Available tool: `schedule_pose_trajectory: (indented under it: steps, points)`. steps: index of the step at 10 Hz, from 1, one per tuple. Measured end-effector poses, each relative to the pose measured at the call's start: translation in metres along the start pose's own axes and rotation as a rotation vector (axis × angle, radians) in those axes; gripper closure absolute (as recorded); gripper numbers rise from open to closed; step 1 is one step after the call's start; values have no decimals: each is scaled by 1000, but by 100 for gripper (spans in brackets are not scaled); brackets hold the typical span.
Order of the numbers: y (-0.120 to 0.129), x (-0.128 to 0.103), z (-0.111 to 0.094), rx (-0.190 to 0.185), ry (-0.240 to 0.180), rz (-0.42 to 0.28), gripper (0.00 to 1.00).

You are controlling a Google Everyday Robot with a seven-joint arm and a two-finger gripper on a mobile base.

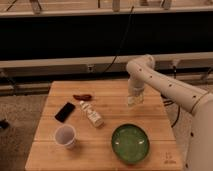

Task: Place the white sponge in the ceramic cup

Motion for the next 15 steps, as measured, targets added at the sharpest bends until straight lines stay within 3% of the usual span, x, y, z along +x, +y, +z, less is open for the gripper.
schedule_pose_trajectory:
  steps: [4,6,9,13,15]
  points:
    - [-6,-6,-9,2,15,-35,98]
    - [-26,-17,-13,9,18,-72,98]
    - [-26,-17,-15,7,23,-105,98]
    - [-36,-42,-17,14,10,-156,96]
    - [-39,-38,-18,19,12,-178,93]
